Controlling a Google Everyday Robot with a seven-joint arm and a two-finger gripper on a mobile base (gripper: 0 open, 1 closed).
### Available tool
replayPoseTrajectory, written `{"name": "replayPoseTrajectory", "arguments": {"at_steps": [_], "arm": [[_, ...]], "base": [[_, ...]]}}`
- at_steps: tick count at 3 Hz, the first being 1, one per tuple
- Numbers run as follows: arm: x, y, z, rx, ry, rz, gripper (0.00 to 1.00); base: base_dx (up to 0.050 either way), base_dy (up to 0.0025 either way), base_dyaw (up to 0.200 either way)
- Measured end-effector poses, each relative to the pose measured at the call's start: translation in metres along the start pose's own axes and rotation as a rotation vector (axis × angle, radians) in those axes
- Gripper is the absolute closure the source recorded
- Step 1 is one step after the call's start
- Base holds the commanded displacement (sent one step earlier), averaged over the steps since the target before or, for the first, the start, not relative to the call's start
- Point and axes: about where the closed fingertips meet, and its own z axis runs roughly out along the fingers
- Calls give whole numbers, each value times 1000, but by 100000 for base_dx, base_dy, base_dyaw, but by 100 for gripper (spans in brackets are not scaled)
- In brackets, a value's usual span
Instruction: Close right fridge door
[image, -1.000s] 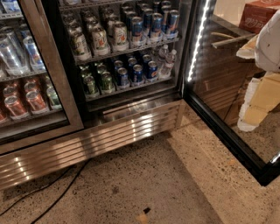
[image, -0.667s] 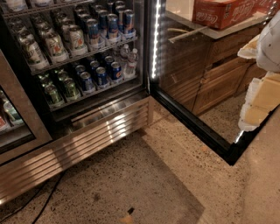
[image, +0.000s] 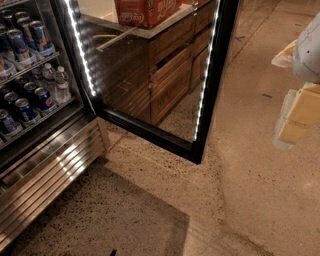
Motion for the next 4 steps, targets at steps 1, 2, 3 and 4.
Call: {"name": "replayPoseTrajectory", "arguments": {"at_steps": [1,2,3,4], "arm": [[0,0,0,0,0,0,0],[0,0,0,0,0,0,0],[0,0,0,0,0,0,0],[0,0,0,0,0,0,0]], "base": [[4801,0,11],[3036,-240,-15818],[3882,246,12324],[3439,-248,-14392]]}}
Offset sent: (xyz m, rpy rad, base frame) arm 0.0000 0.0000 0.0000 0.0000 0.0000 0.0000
